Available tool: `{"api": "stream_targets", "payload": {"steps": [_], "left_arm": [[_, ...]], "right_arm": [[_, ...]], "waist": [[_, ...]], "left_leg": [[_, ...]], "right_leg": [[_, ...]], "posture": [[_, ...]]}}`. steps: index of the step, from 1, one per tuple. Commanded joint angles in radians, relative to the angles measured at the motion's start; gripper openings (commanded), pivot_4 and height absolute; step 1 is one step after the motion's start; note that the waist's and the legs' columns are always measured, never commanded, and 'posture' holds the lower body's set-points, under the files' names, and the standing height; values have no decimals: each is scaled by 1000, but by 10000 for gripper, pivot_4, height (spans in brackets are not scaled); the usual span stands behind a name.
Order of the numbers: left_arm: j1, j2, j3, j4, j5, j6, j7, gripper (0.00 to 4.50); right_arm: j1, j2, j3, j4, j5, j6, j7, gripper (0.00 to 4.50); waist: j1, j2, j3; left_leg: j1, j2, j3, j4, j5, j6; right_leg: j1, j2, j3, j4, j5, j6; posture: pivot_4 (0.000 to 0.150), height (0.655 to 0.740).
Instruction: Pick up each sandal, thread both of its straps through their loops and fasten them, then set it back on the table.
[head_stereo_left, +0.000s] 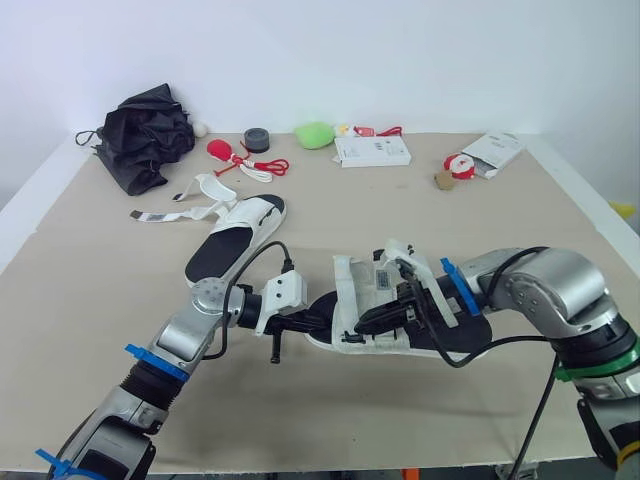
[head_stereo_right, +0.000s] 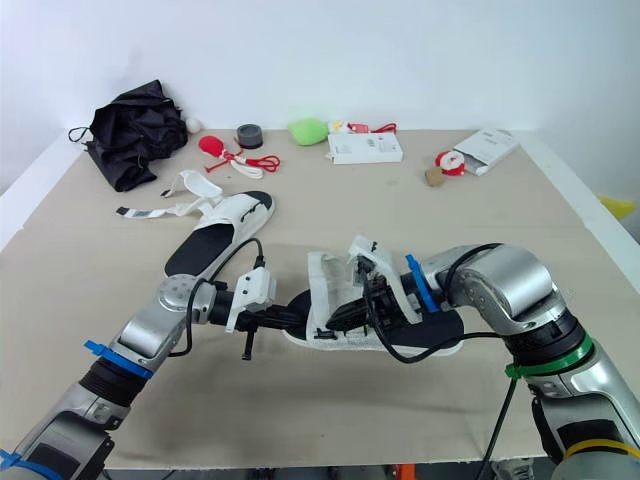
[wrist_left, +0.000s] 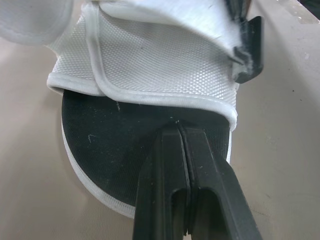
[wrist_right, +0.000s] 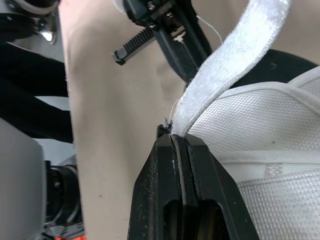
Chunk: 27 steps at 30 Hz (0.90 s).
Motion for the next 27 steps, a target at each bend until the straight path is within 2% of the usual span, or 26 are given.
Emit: {"api": "stream_targets", "payload": {"steps": [1, 11, 18, 27], "left_arm": [[42, 28, -43, 90, 61, 49, 9, 0], [34, 28, -43, 97, 60, 47, 9, 0], [29, 27, -43, 98, 57, 48, 9, 0], [23, 22, -44, 101, 57, 50, 13, 0]], "right_arm": [[18, -2, 47, 0, -35, -15, 10, 521], [64, -68, 62, -98, -32, -100, 137, 521], [53, 7, 87, -40, -107, -109, 58, 521], [55, 0, 75, -54, -96, -85, 91, 521]], "waist": [[0, -1, -1], [2, -1, -2], [1, -2, -5], [1, -2, -11]], "left_leg": [[0, 0, 0, 0, 0, 0], [0, 0, -1, 0, -1, -1], [1, 0, -1, 0, -2, -1], [2, 0, -2, 0, -2, -1]], "right_leg": [[0, 0, 0, 0, 0, 0], [0, -1, -1, 0, -1, -1], [1, 0, -1, 0, -1, -2], [2, 0, -2, 0, -3, -5]], "posture": [[1500, 7400], [1500, 7400], [1500, 7400], [1500, 7400]]}}
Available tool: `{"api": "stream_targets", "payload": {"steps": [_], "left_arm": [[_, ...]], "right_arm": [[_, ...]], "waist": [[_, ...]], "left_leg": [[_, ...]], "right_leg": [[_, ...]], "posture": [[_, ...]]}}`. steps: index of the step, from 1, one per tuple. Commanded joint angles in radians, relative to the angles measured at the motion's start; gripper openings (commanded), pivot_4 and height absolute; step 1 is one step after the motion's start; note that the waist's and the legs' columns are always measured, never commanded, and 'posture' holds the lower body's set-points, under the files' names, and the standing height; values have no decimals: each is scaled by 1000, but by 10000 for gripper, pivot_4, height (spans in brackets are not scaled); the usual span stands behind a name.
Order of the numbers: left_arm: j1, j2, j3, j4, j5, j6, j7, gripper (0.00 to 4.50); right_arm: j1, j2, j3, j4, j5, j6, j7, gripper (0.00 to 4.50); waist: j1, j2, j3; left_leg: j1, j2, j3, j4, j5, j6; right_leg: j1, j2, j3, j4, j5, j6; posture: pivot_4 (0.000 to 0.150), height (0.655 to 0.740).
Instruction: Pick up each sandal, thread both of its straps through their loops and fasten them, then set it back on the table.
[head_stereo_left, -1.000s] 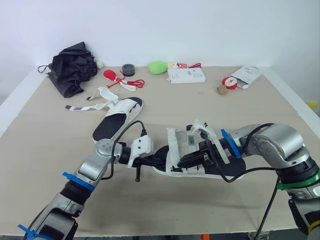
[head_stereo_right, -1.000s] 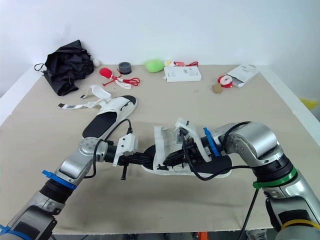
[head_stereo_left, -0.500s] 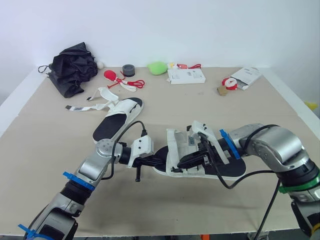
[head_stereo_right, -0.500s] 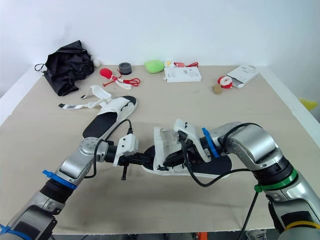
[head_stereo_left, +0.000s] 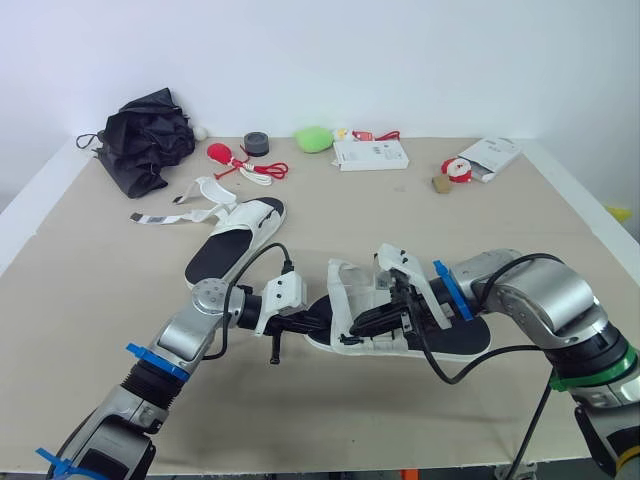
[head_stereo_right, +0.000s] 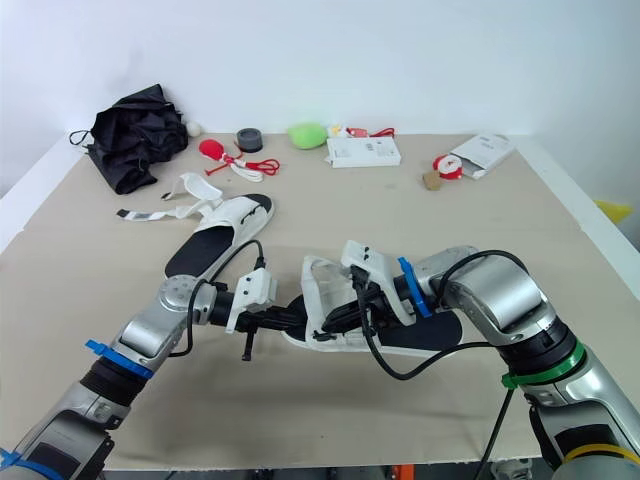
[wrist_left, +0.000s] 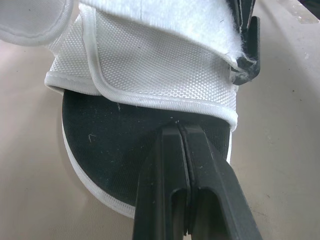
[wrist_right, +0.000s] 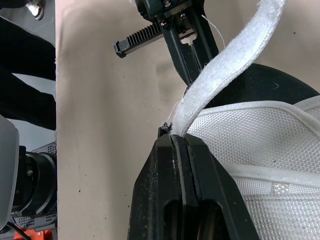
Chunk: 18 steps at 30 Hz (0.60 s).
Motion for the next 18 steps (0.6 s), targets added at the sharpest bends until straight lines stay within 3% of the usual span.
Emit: {"api": "stream_targets", "payload": {"steps": [1, 10, 11, 16, 18], "left_arm": [[34, 21, -35, 84, 58, 50, 16, 0], [36, 21, -32, 79, 56, 51, 23, 0], [37, 23, -31, 78, 56, 51, 23, 0], [35, 24, -32, 80, 56, 49, 23, 0], [34, 23, -34, 82, 57, 47, 23, 0]], "right_arm": [[25, -15, 48, -16, 9, 34, 31, 521], [40, -21, 98, 5, -58, 10, 6, 521], [36, -17, 95, 12, -59, 12, 6, 6819], [6, -4, 49, 47, -30, 29, 24, 27139], [-16, 5, 23, 74, -12, 40, 32, 37518]], "waist": [[0, 0, 0], [1, -3, -6], [1, -4, -7], [1, -4, -7], [0, -4, -7]], "left_leg": [[0, 0, 0, 0, 0, 0], [0, 0, 0, 0, -1, -1], [0, 0, -1, 0, -1, -1], [0, 0, -1, 0, -1, -1], [-1, 0, -1, 0, -1, -1]], "right_leg": [[0, 0, 0, 0, 0, 0], [0, -1, -1, 0, 0, -1], [0, 0, -1, 0, -1, -2], [0, -1, -1, 0, -2, -4], [0, -1, -1, 0, -1, -6]], "posture": [[1500, 7400], [1500, 7400], [1500, 7400], [1500, 7400], [1500, 7400]]}}
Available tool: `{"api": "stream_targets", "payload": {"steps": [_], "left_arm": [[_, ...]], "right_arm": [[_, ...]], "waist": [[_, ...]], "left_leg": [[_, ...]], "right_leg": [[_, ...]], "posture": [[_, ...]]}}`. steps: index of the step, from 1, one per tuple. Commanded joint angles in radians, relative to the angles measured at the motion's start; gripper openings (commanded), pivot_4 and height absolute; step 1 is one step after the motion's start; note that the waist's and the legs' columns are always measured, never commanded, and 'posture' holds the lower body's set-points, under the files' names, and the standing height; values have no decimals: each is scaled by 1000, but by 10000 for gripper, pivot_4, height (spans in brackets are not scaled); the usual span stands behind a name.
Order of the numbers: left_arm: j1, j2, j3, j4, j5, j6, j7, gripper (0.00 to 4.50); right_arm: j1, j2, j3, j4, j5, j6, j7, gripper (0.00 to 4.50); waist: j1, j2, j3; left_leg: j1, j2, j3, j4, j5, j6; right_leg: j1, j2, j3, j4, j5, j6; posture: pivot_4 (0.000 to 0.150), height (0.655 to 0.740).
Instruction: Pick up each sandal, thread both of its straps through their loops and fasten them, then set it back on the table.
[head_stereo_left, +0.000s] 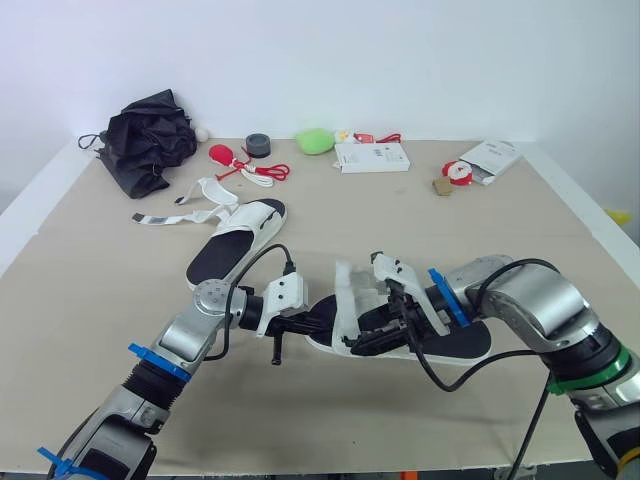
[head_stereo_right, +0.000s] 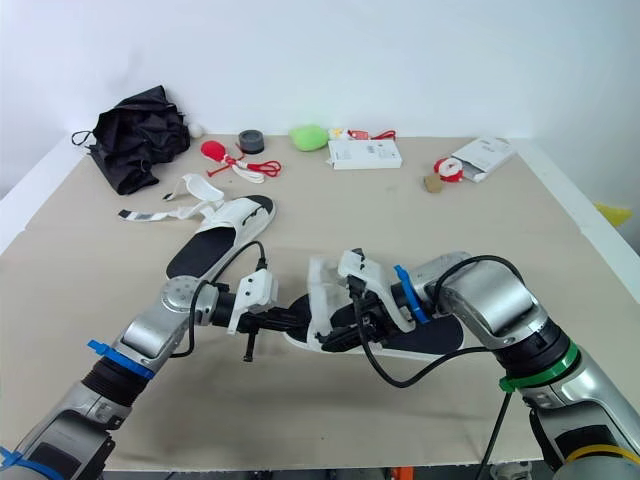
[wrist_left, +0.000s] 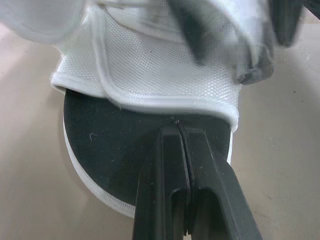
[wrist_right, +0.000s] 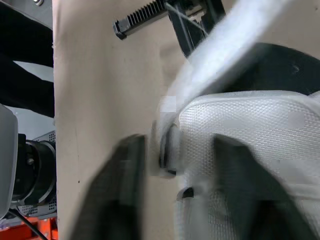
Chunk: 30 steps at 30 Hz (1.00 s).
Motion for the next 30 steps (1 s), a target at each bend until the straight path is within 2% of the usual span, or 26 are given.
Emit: {"api": "stream_targets", "payload": {"steps": [1, 2, 7, 16, 19, 23, 27, 28, 30], "left_arm": [[35, 26, -30, 79, 57, 46, 13, 0], [34, 26, -31, 80, 57, 46, 12, 0], [33, 24, -32, 82, 57, 45, 12, 0], [38, 24, -33, 86, 60, 43, 14, 0], [38, 25, -32, 91, 61, 37, 15, 0], [40, 25, -31, 92, 62, 34, 16, 0], [42, 25, -32, 95, 63, 33, 17, 0], [42, 25, -31, 96, 63, 33, 17, 0], [42, 26, -30, 97, 63, 33, 17, 0]], "right_arm": [[-40, 12, -45, 62, 34, 47, 18, 42921], [-54, 19, -60, 79, 45, 56, 20, 44462], [-98, 66, -129, 141, 105, 122, 9, 44462], [-125, 128, -156, 198, 104, 167, -56, 44462], [-133, 162, -187, 226, 101, 160, -94, 37147], [-137, 180, -215, 234, 115, 165, -107, 21797], [-135, 179, -226, 223, 130, 172, -99, 2442], [-134, 177, -227, 219, 134, 173, -95, 213], [-132, 170, -218, 210, 140, 177, -89, 213]], "waist": [[0, 0, 0], [0, 0, 0], [0, 1, 1], [-1, 2, 1], [-1, 2, 1], [-1, 2, 2], [-1, 3, 2], [-1, 3, 2], [-1, 3, 2]], "left_leg": [[0, 0, 0, 0, 0, 0], [0, 0, 0, 0, 0, 0], [0, 0, 0, 0, 1, 0], [-1, 0, 0, 0, 1, 0], [-1, 0, 0, 0, 1, 0], [-1, 0, 0, 0, 1, 0], [-1, 0, 0, 0, 1, 0], [-1, 0, 0, 0, 1, 0], [-1, 0, 0, 0, 1, 0]], "right_leg": [[0, 0, 0, 0, 0, 0], [0, 0, 0, 0, 0, 0], [0, 0, 0, 0, 1, -1], [-1, 0, 0, 0, 2, -3], [-1, 0, 0, 0, 2, -3], [-1, 0, 0, 0, 2, -3], [-1, 0, 0, 0, 2, -3], [-1, 0, 0, 0, 2, -3], [-1, 0, 0, 0, 2, -3]], "posture": [[1500, 7400], [1500, 7400], [1500, 7400], [1500, 7400], [1500, 7400], [1500, 7400], [1500, 7400], [1500, 7400], [1500, 7400]]}}
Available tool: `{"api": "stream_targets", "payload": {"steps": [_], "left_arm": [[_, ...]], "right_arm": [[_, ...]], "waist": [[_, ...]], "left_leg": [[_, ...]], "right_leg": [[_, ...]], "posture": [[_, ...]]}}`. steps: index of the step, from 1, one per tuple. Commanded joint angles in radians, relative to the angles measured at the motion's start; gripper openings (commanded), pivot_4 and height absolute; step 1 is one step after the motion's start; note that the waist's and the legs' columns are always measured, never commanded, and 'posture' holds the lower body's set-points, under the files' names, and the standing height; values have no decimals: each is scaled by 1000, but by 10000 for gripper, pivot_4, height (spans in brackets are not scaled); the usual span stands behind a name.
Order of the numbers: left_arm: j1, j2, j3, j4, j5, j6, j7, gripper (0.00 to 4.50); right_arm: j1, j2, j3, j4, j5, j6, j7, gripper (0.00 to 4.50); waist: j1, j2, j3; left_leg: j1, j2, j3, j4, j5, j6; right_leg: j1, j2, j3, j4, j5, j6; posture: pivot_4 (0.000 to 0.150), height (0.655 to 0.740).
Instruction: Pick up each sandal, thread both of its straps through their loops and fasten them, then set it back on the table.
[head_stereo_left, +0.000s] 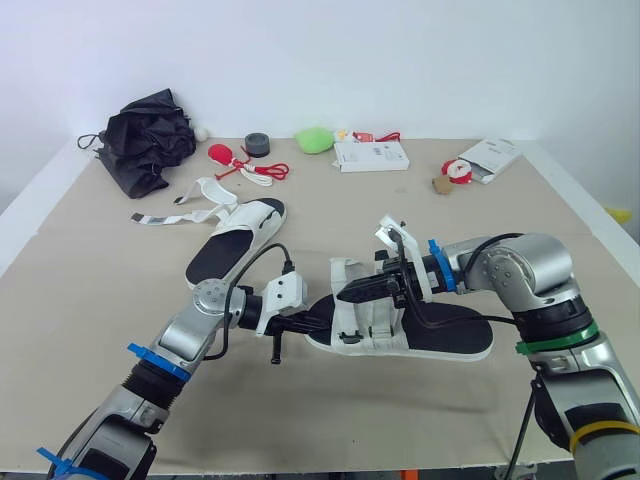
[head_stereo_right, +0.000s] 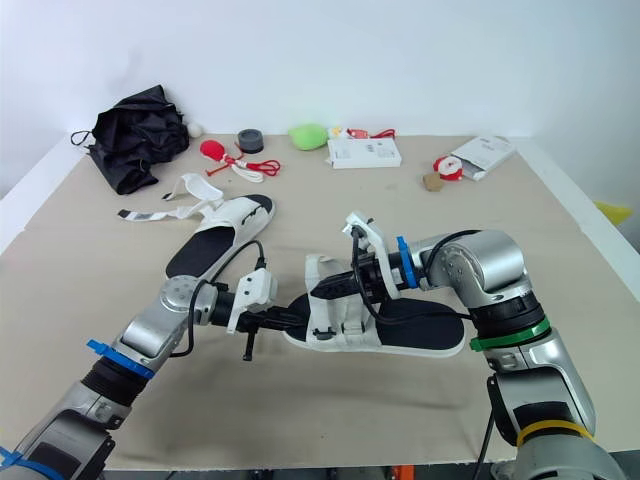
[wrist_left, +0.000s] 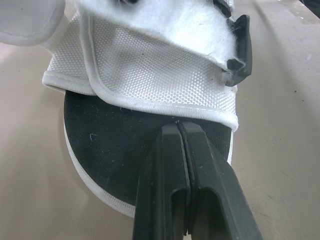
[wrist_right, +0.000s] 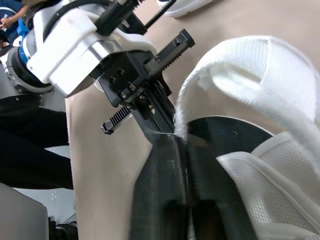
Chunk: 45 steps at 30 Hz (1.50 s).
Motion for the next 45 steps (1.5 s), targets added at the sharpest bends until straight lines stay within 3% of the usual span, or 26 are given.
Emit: {"api": "stream_targets", "payload": {"steps": [1, 17, 20, 27, 30, 33, 37, 39, 45], "left_arm": [[42, 27, -31, 92, 63, 37, 18, 0], [42, 31, -27, 94, 60, 39, 19, 0], [45, 34, -28, 88, 58, 42, 18, 0], [53, 39, -31, 72, 56, 50, 15, 0], [51, 36, -33, 70, 56, 53, 15, 0], [51, 34, -31, 67, 52, 58, 20, 0], [65, 40, -28, 49, 49, 62, 23, 0], [72, 44, -27, 43, 48, 63, 22, 0], [70, 44, -30, 48, 48, 65, 19, 0]], "right_arm": [[-15, -17, -19, -42, 27, 4, 24, 213], [89, -154, 144, -233, -55, -177, 123, 213], [128, -178, 130, -286, -36, -216, 161, 9954], [80, -158, -2, -231, 15, -164, 111, 43937], [105, -194, -115, -282, 94, -149, 135, 43937], [238, -267, -229, -451, 183, -131, 132, 43937], [466, -352, -199, -679, 108, -193, 47, 43937], [552, -340, -192, -738, 89, -186, -36, 43937], [624, -240, -190, -747, 45, -142, -273, 43937]], "waist": [[0, 0, 0], [1, 1, 1], [0, 1, 1], [0, 1, 1], [1, 1, 1], [3, 1, 1], [3, 1, 1], [2, 2, 1], [-3, 1, 2]], "left_leg": [[0, 0, 0, 0, 0, 0], [0, 0, 0, 0, 0, 0], [-1, 0, 0, 0, 0, 0], [0, 0, 0, 0, 0, 0], [0, 0, 0, 0, 0, 0], [-1, 0, -1, -2, -1, -1], [-1, 0, -3, -3, -3, -3], [0, 0, -3, -3, -3, -3], [1, 0, -3, -2, 0, -4]], "right_leg": [[0, 0, 0, 0, 0, 0], [0, 0, 0, 0, -2, 8], [0, 0, 0, 0, -3, 10], [0, 0, 0, 0, -4, 8], [0, 0, 0, 0, -3, 5], [-1, 0, -1, 0, -2, 2], [0, 0, -3, 0, -5, 4], [0, 0, -3, 0, -8, 12], [1, 0, -3, 0, -9, 14]], "posture": [[1500, 7400], [1500, 7400], [1500, 7400], [1500, 7400], [1500, 7400], [1500, 7400], [1500, 7400], [1500, 7400], [1500, 7400]]}}
